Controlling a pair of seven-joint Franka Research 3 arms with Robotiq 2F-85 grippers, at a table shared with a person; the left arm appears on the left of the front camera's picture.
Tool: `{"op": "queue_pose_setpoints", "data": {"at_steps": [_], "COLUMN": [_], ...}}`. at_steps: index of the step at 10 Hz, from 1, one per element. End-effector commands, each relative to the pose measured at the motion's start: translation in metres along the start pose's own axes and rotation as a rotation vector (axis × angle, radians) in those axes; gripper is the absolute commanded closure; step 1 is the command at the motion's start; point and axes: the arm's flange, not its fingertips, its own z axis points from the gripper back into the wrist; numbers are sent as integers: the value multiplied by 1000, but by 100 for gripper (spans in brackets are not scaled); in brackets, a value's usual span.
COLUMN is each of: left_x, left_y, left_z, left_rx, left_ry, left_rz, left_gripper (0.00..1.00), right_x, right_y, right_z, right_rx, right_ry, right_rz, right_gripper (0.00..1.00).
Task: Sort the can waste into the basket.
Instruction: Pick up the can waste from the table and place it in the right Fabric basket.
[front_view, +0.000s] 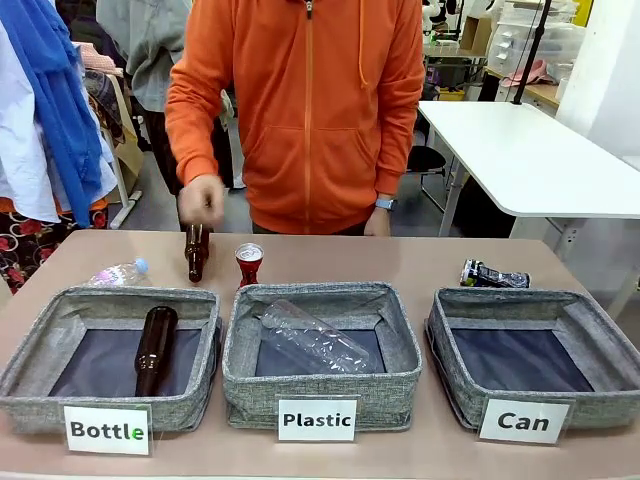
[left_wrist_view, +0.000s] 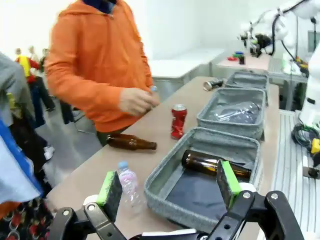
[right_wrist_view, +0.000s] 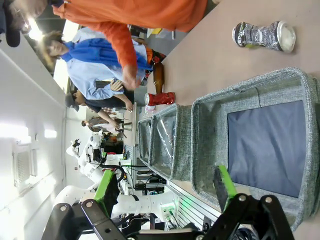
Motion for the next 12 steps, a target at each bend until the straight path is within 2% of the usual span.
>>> {"op": "queue_pose_setpoints", "data": {"at_steps": [1, 3, 5, 7, 9, 12], "left_x": [8, 4, 3, 6, 8, -6], "left_y": [24, 45, 41, 27, 22, 23], "left_z": [-62, -154, -231, -303, -364, -432], "left_rx": [-120, -219, -395, -506, -419, -501], "left_ry": [90, 218, 313, 366, 405, 441], "left_rz": [-36, -22, -58, -131, -213, -219], "left_gripper": [0, 0, 0, 0, 0, 0], "right_x": [2, 2, 2, 2, 2, 2], "right_y": [1, 1, 1, 1, 1, 1], "right_z": [0, 0, 0, 0, 0, 0], "right_rx": [22, 22, 22, 22, 22, 22], "right_ry": [-16, -16, -16, -16, -16, -16], "right_rz": [20, 20, 20, 20, 20, 20], "right_gripper": [0, 0, 0, 0, 0, 0]}}
